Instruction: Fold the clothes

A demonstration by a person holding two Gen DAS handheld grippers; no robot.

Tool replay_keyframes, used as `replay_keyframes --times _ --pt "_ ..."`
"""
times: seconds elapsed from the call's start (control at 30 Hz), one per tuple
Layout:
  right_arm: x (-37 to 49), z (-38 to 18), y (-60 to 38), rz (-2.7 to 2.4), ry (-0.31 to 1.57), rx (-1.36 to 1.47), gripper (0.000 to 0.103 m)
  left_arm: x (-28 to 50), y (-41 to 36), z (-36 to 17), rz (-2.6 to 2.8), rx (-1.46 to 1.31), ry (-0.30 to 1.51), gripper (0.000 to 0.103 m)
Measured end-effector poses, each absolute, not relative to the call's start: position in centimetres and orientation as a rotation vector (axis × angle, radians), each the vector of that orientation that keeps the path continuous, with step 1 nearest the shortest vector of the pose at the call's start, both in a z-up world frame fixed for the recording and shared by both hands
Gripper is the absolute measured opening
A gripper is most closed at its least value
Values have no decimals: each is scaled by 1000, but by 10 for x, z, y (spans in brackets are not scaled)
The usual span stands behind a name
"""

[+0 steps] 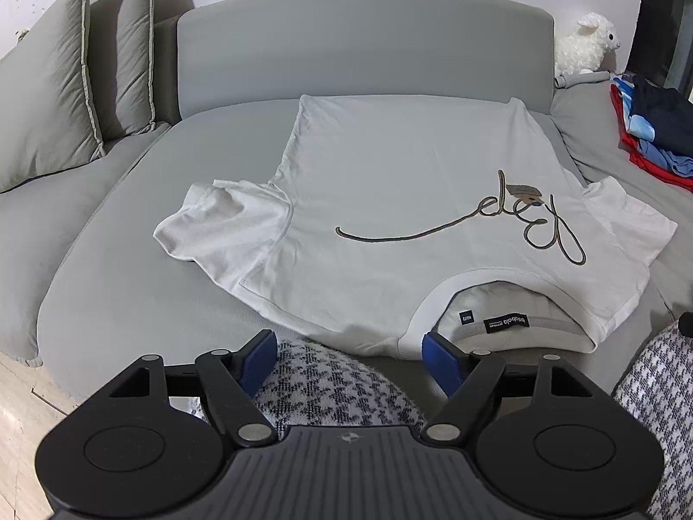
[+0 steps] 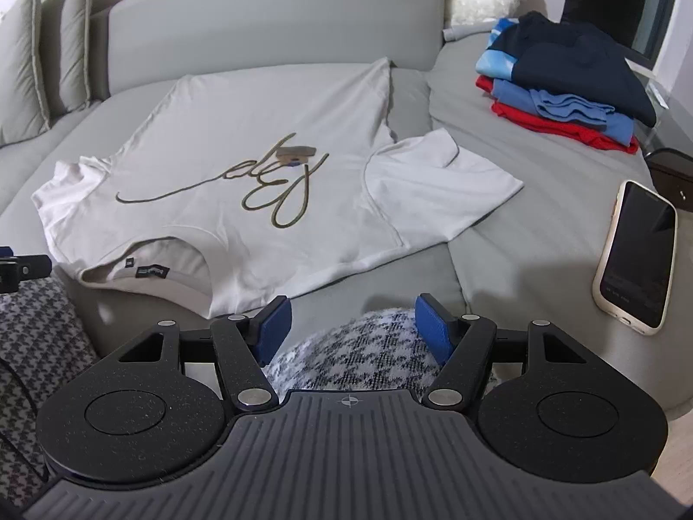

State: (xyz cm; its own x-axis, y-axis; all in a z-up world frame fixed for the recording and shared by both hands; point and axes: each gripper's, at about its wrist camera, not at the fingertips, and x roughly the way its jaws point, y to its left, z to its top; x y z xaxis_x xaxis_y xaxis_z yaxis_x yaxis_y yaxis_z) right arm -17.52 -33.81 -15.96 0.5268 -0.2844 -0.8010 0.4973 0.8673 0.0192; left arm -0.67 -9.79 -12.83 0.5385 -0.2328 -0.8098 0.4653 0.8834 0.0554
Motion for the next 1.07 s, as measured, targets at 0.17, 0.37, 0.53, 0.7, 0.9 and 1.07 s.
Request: replay_keyframes --times 0.17,0.37,0.53,0.7,0.9,1.07 --pt "-176 -158 -337 -467 895 266 69 -6 -94 -127 -422 255 916 77" --pt "-176 -158 -336 -454 894 268 70 -5 -94 -126 -421 246 918 78" --pt "-175 -158 -335 -445 897 261 70 -5 -92 -126 -419 239 919 78" --pt "-173 -159 -334 -445 906 250 71 -5 -94 -127 -416 248 919 78" --pt "-171 -160 -333 -444 912 240 71 -4 -95 -127 -412 251 919 78" --pt "-171 -160 -333 -443 911 242 71 -4 -94 -127 -404 251 916 78"
